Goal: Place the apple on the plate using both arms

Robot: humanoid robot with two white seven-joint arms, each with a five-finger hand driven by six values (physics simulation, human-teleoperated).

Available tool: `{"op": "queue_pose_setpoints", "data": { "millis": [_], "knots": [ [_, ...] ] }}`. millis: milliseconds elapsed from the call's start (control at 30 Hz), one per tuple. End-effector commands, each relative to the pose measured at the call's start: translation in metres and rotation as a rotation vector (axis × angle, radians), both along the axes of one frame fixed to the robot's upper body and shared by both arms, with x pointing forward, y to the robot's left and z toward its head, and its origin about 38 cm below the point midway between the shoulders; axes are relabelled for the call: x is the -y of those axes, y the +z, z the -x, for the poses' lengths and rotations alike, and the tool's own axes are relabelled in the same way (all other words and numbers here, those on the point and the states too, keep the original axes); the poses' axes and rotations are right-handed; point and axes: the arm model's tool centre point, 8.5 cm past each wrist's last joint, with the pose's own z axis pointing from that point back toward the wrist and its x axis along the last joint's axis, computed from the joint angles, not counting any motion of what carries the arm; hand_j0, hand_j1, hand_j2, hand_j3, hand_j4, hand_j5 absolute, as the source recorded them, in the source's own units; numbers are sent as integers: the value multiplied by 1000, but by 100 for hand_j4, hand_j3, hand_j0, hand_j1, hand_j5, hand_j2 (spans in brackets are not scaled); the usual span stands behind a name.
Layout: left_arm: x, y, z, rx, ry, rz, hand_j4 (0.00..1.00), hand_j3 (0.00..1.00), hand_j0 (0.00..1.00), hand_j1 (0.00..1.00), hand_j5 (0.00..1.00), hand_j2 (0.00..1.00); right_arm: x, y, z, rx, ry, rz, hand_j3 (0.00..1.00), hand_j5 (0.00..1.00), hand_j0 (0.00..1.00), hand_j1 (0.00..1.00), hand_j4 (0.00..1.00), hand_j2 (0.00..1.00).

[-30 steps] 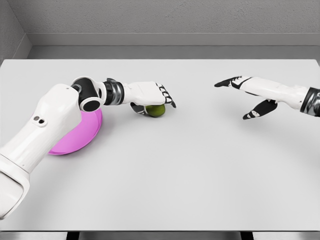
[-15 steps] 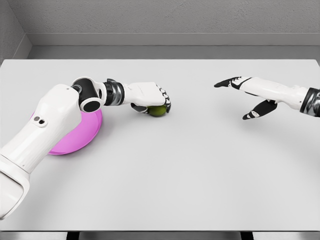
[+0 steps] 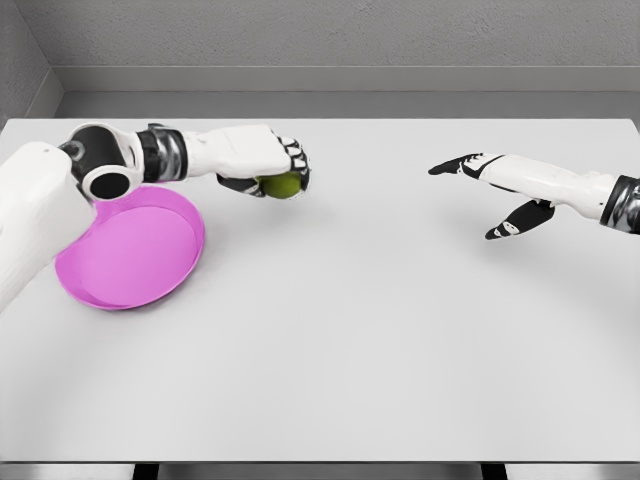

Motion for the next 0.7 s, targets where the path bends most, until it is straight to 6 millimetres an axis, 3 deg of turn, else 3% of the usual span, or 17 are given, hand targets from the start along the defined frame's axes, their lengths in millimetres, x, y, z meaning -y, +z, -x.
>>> {"op": "queue_pose_setpoints", "data": {
  "millis": [0,67,167,300,433,467,567,667],
  "knots": [
    [-60,35,11,10,63,55,38,38,38,38,38,38,1,1,0,-1,-3,-7,100,100,100,100,100,100],
    [-106,44,15,19,148,36,38,38,38,38,38,38,0,0,0,-2,-2,-7,100,100,100,100,100,100],
    [-147,36,26,0,225,-7,39,39,39,39,39,39,0,0,0,-2,-2,-7,100,100,100,100,100,100],
    [-159,6,38,-85,244,-59,44,44,44,44,44,44,0,0,0,-4,-3,-7,100,100,100,100,100,100],
    [-162,2,38,-94,253,-62,54,54,54,54,54,54,0,0,0,-3,-1,-7,100,100,100,100,100,100],
    [-163,1,38,-97,256,-62,58,58,58,58,58,58,0,0,0,-3,-1,-7,100,100,100,100,100,100],
    [-171,-9,39,-122,281,-60,87,87,87,87,87,87,0,-2,1,-8,-2,-7,100,100,100,100,100,100],
    [-173,-11,39,-129,289,-53,99,99,99,99,99,99,0,-3,2,-9,-2,-7,100,100,100,100,100,100]
  ]
}}
